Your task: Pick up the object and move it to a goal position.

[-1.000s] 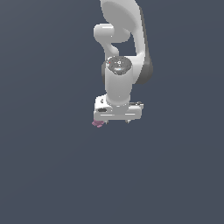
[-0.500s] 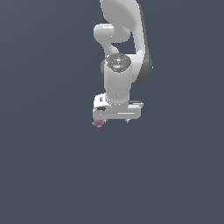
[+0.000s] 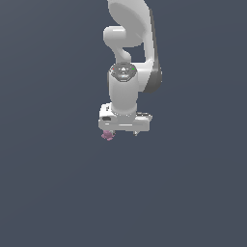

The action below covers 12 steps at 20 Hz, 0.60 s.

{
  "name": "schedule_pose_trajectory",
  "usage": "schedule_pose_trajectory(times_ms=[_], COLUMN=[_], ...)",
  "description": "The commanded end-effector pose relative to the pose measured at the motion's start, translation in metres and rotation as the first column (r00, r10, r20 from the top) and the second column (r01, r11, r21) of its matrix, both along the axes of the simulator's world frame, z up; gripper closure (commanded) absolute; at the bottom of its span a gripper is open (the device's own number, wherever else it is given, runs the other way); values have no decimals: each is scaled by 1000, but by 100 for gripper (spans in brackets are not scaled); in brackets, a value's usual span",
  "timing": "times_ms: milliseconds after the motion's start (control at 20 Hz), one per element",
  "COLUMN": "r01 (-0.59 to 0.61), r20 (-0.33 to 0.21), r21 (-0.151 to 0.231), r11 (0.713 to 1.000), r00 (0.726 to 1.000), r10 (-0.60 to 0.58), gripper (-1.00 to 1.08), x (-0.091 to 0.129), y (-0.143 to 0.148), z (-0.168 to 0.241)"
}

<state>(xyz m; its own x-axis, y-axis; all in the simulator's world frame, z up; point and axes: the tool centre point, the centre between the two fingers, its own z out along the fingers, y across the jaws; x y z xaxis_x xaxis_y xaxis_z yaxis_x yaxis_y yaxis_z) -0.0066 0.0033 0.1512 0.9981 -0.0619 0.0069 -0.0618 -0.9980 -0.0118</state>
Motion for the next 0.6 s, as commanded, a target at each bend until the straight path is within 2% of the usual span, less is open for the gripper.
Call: schedule_pose_trajectory(times_ms=[0, 200, 550], r01=[50, 162, 345], r20=[-2, -5, -8], r21=[0, -1, -7], r11=[999, 987, 939], r00=[999, 987, 939], r10=[-50, -162, -345], gripper=[-92, -92, -92], x=[-8, -28, -64], y=[-11, -34, -71], z=[-8, -25, -51])
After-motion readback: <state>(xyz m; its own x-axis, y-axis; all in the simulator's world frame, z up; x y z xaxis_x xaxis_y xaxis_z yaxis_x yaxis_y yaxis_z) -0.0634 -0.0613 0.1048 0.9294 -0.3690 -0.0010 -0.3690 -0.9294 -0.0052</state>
